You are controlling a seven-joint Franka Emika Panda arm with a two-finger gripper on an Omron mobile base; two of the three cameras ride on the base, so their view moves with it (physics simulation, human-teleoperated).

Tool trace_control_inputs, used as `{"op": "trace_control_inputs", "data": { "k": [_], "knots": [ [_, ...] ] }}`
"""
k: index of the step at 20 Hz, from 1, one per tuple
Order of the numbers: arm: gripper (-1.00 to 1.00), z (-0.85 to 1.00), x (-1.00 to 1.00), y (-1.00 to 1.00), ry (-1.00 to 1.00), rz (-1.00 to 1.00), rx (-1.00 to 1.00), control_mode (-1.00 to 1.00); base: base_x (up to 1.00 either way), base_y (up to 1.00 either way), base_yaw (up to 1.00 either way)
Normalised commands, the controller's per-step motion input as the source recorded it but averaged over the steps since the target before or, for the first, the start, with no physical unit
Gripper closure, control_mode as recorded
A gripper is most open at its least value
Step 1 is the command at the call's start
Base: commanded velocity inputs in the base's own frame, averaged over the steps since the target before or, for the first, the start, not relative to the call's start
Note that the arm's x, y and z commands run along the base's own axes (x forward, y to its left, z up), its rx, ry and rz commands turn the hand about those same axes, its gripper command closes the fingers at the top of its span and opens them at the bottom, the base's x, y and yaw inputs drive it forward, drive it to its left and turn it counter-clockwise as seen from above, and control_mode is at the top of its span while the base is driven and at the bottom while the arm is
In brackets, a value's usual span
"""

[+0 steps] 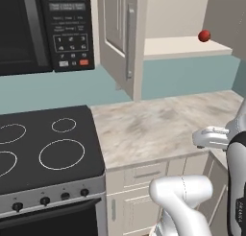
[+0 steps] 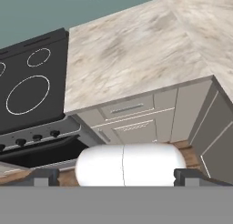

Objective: Pick the avocado and bread from the counter and place them on the plate. Then pick the jam from the cabinet and place it next to the plate. Lastly close the cabinet door.

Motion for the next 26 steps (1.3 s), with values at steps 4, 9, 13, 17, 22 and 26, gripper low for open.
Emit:
{"op": "trace_control_inputs", "data": {
  "k": [4,9,13,17,22,26],
  "knots": [
    [-1.0,0.0,0.0,0.0,0.0,0.0,0.0,1.0,0.34,-0.27,0.0],
    [-1.0,0.0,0.0,0.0,0.0,0.0,0.0,1.0,0.36,-0.26,0.0],
    [-1.0,0.0,0.0,0.0,0.0,0.0,0.0,1.0,0.38,-0.25,0.0],
    [-1.0,0.0,0.0,0.0,0.0,0.0,0.0,1.0,0.35,-0.27,0.0],
    [-1.0,0.0,0.0,0.0,0.0,0.0,0.0,1.0,0.33,-0.25,0.0],
    [-1.0,0.0,0.0,0.0,0.0,0.0,0.0,1.0,0.27,-0.24,-0.01]
  ]
}}
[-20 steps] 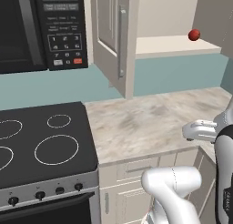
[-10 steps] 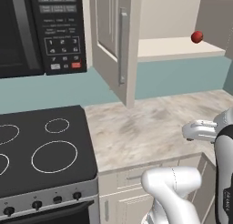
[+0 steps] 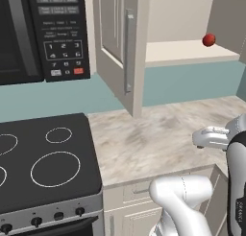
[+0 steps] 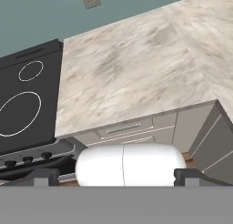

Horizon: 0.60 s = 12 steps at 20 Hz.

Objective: Pick the avocado and bread from the counter and place them on the plate. Then pick the jam from the cabinet and place it next to the plate. Lastly close the cabinet door.

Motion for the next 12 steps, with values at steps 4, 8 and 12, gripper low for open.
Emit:
{"op": "trace_control_inputs", "data": {
  "k": [4,8,12],
  "knots": [
    [-1.0,0.0,0.0,0.0,0.0,0.0,0.0,1.0,0.25,-0.23,-0.01],
    [-1.0,0.0,0.0,0.0,0.0,0.0,0.0,1.0,0.23,-0.23,0.0],
    [-1.0,0.0,0.0,0.0,0.0,0.0,0.0,1.0,0.26,-0.21,0.0]
  ]
}}
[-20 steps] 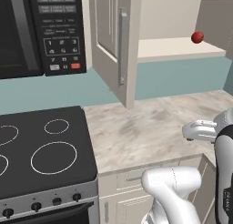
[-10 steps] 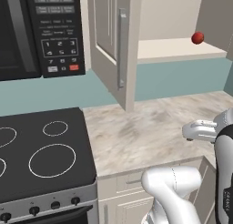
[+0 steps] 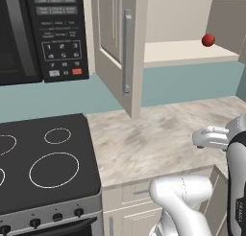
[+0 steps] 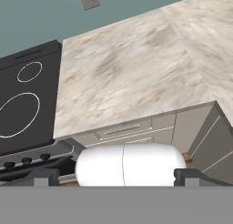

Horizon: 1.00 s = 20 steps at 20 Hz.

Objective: Pick the avocado and bread from the counter and place them on the plate. Then pick the jam from the cabinet and place it next to the plate. Lastly close the cabinet door.

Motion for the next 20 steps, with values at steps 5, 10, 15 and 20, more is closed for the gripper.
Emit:
{"op": "trace_control_inputs", "data": {
  "k": [5,10,15,20],
  "knots": [
    [-1.0,0.0,0.19,-0.04,0.02,0.0,0.0,-1.0,0.06,-0.03,0.0],
    [-1.0,0.0,0.04,0.08,0.04,0.0,-0.02,-1.0,0.0,0.0,0.0],
    [-1.0,-0.14,-0.02,0.09,0.0,0.0,-0.04,-1.0,0.0,0.0,0.0],
    [-1.0,-0.3,-0.12,0.0,0.0,0.0,-0.05,-1.0,0.0,0.0,0.0]
  ]
}}
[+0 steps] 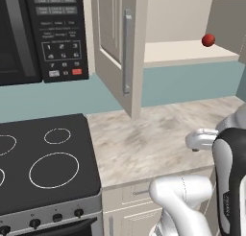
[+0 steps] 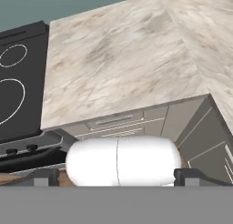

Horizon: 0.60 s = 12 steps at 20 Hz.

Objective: Pick the avocado and bread from the counter and place them on the plate. Then pick the jam from the cabinet and place it next to the plate. Lastly close the cabinet door.

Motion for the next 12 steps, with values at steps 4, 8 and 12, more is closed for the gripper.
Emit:
{"op": "trace_control_inputs", "data": {
  "k": [4,8,12],
  "knots": [
    [-1.0,-0.25,-0.02,0.01,0.0,0.0,-0.04,-1.0,0.0,0.0,0.0],
    [-1.0,-0.18,0.0,0.11,0.0,0.0,-0.05,-1.0,0.0,0.0,0.0],
    [-1.0,-0.09,-0.35,0.18,-0.1,0.0,-0.07,-1.0,0.0,0.0,0.0]
  ]
}}
